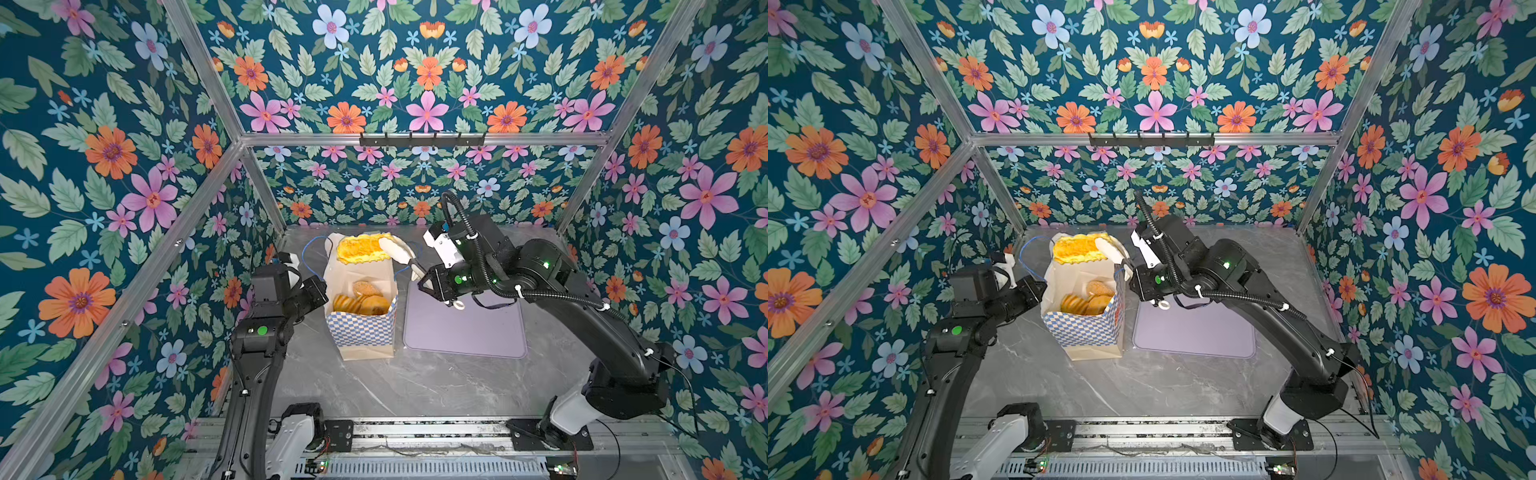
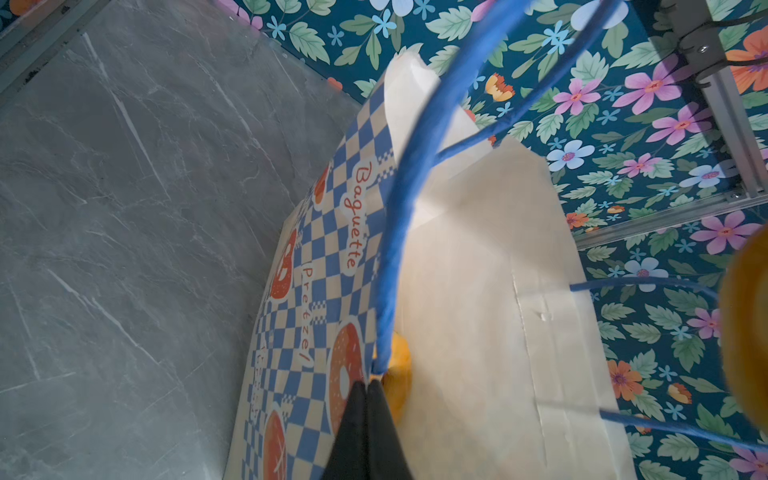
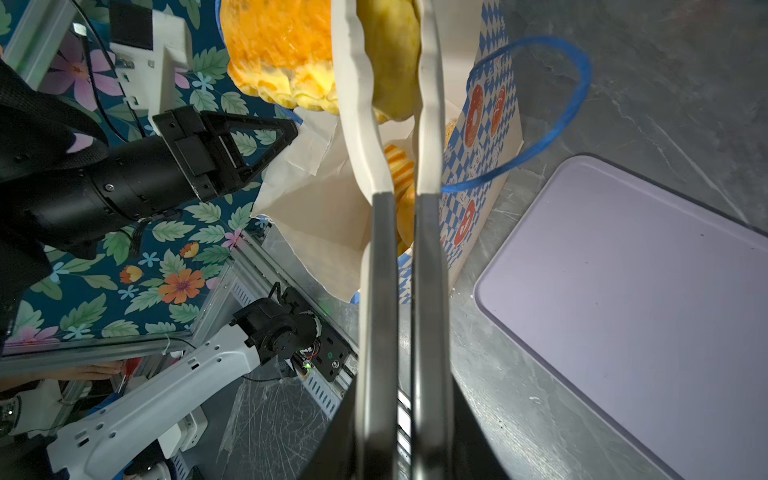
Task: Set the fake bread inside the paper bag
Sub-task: 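Carry the ridged yellow bread with the right gripper's tongs over the bag opening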
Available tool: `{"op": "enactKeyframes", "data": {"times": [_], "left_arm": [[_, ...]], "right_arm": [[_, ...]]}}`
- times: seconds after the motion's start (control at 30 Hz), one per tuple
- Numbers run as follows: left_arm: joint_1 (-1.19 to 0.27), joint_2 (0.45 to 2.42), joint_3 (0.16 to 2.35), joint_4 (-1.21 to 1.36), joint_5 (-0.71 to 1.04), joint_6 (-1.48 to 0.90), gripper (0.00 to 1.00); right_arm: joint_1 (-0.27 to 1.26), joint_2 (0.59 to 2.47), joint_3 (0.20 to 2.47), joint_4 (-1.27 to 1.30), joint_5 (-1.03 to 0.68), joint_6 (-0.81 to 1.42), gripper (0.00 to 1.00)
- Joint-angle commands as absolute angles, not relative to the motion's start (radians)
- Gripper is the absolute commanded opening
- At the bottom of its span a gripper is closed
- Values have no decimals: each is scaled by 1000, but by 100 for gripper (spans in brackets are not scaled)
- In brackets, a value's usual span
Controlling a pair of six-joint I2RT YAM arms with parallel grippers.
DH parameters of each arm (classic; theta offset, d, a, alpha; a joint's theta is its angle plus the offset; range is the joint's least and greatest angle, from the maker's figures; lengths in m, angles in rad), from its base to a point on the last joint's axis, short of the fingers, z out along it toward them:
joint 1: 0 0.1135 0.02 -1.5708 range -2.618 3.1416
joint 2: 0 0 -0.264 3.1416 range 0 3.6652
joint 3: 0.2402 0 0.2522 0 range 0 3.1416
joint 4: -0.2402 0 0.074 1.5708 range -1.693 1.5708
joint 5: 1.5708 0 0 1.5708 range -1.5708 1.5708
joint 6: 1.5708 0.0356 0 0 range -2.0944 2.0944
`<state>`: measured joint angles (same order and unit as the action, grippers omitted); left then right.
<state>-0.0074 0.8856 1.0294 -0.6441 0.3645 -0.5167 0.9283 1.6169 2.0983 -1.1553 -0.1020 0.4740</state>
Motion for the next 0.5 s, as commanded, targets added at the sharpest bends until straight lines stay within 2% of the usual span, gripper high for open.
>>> {"op": "enactKeyframes", "data": {"times": [0.0, 0.23, 0.47], "left_arm": [[-8, 884, 1026, -627, 365, -514, 5], [-8, 880, 1023, -627, 364, -513, 5], [-8, 879, 1020, -629, 362, -512, 5]], "right_arm": [[941, 1640, 2123, -1162, -60, 456, 28], [984, 1742, 2223, -1251, 27, 425, 30], [992, 1773, 2240, -1271, 44, 416, 32]]}}
